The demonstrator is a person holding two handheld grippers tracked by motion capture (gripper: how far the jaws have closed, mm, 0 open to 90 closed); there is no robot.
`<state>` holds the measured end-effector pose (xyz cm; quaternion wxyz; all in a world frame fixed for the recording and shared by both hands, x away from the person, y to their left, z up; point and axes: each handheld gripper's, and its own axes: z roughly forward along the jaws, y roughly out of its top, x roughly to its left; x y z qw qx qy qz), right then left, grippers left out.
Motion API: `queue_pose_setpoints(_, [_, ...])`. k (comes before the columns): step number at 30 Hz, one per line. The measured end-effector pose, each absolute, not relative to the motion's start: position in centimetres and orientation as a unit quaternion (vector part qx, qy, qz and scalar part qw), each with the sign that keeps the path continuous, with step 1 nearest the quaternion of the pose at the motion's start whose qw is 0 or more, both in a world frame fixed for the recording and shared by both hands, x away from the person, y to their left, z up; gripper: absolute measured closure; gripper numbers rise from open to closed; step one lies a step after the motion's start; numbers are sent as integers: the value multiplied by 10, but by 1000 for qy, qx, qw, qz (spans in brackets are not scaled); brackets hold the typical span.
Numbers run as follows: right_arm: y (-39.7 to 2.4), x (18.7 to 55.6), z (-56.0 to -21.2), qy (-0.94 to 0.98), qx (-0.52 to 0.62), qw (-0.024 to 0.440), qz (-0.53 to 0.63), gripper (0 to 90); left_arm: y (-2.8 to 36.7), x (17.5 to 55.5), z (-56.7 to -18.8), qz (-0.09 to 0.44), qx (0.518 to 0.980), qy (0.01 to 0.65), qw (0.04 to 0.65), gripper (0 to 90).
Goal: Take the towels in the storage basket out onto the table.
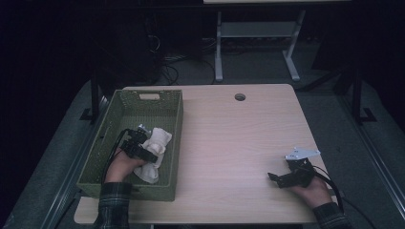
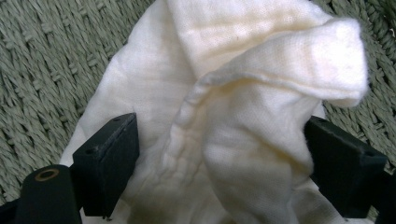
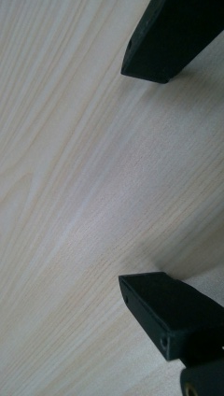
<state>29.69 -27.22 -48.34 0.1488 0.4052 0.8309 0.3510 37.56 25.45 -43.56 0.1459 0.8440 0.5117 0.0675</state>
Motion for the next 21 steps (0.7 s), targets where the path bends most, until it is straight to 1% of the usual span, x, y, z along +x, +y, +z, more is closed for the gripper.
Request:
queue_pose_setpoints(2, [-272,297,-483,831,405,149,351,16,255,375,-435,57,845,509,153,248])
queue_pose_setpoints(5, [-272,297,-483,831,405,149,351,16,254,374,-432,45,849,502,159,361])
queue_pose_setpoints(6, [-272,297,-483,831,405,149,351,16,253,373,-432,42,849,503,159,417])
queue_pose_setpoints(7, [-272,297,-483,831,405,149,351,16,252,373,-431,45,847,504,160,445])
queue_pose_setpoints(8, [-272,297,-483,831,405,149,351,16,253,373,-430,39,849,502,159,498])
queue_pose_setpoints(9, [-272,297,-483,831,405,149,351,16,253,373,-429,30,850,499,165,629])
queue_pose_setpoints(10, [-272,297,-483,831,405,149,351,16,253,372,-428,26,851,499,162,647])
queue_pose_setpoints(11, [-272,297,-483,831,405,149,351,16,252,372,-428,23,850,501,162,700])
queue_pose_setpoints(14, [-272,297,-483,831,405,149,351,16,253,371,-426,22,851,499,164,741])
queue_pose_setpoints(19, [-272,297,-483,831,405,149,351,16,255,370,-420,29,845,501,186,751])
queue_pose_setpoints(21, [-272,297,-483,831,405,149,351,17,255,370,-418,31,847,497,185,751])
